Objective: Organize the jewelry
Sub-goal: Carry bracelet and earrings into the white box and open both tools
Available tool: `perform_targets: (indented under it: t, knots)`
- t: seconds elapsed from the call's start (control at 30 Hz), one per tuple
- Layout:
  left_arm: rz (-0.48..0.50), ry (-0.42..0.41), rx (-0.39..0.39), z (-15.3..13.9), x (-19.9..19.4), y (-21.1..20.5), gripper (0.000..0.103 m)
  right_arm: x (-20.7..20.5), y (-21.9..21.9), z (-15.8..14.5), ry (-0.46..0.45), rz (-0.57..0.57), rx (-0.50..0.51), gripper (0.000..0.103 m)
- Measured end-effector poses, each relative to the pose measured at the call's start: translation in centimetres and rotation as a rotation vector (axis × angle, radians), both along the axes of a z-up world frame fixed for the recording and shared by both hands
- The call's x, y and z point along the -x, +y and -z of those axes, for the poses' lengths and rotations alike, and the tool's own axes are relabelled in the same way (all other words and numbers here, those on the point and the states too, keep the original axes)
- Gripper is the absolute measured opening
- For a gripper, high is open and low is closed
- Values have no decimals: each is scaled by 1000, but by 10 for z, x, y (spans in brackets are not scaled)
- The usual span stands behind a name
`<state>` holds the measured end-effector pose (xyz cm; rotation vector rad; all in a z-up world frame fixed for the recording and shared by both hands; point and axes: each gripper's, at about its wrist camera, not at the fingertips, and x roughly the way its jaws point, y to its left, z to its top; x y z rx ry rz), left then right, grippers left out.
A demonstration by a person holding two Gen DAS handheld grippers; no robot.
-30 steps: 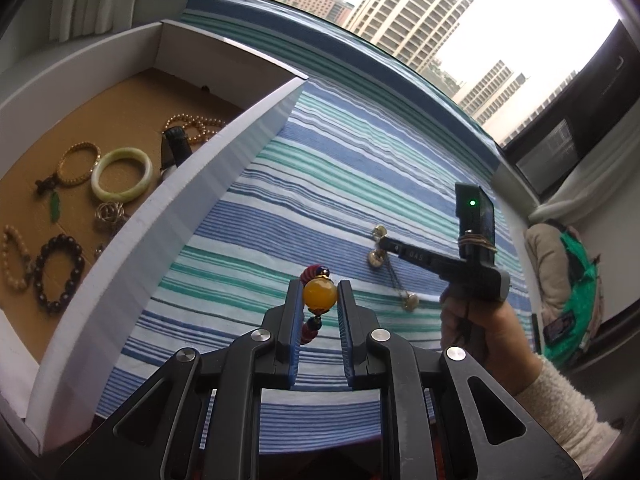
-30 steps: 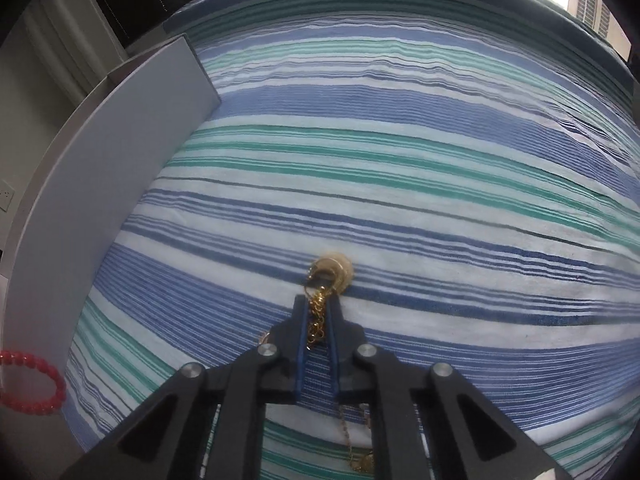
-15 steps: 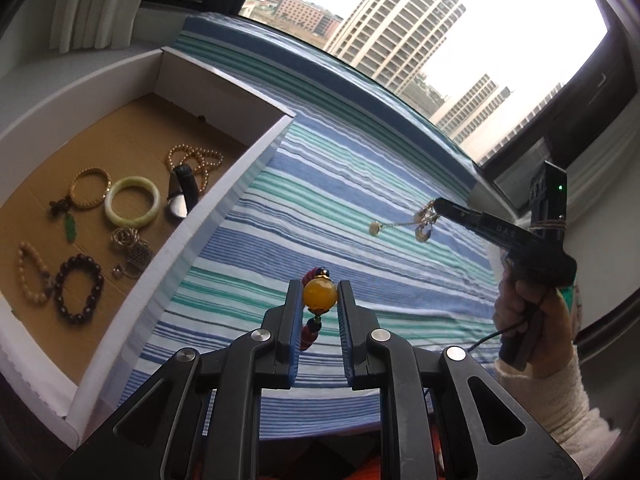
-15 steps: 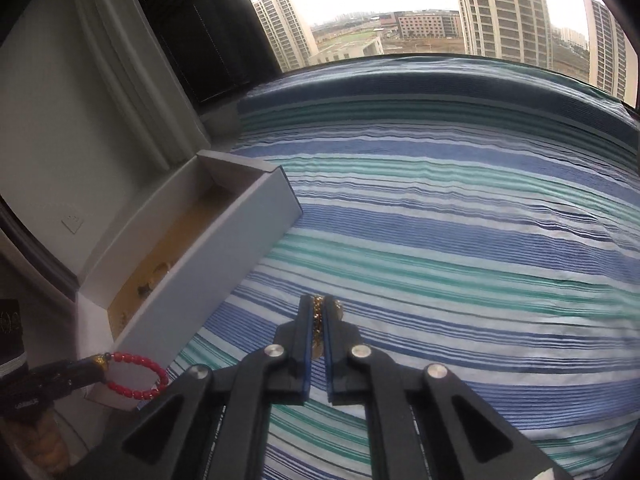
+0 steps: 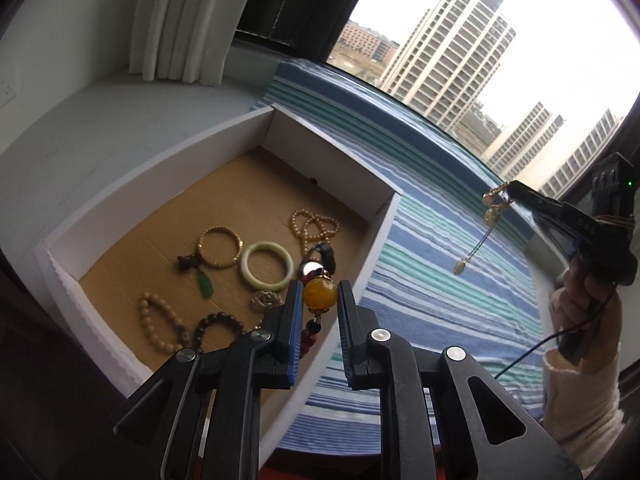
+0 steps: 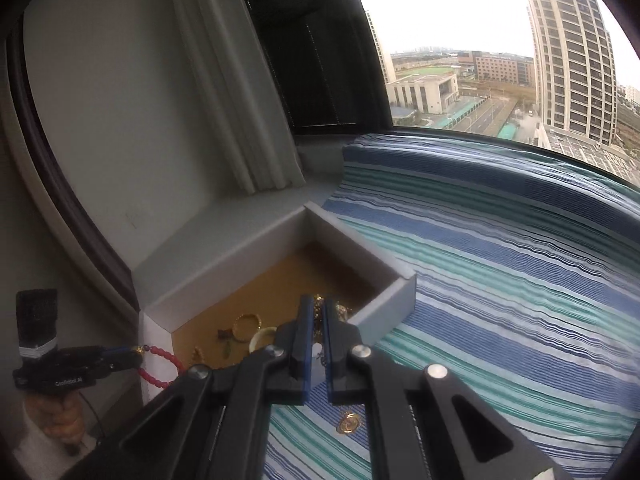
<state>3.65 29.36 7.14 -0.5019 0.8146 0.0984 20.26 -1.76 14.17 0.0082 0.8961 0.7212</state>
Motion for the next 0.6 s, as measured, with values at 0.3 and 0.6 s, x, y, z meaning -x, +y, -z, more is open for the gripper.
perform_targets:
  t: [0.3, 0.6]
  knots:
    - [-140, 123, -50, 51, -32, 70, 15, -18, 122, 33, 65, -172, 11, 4]
    - [-229, 238, -68, 107, -61, 112, 15, -48, 225, 111, 113, -268, 130, 4]
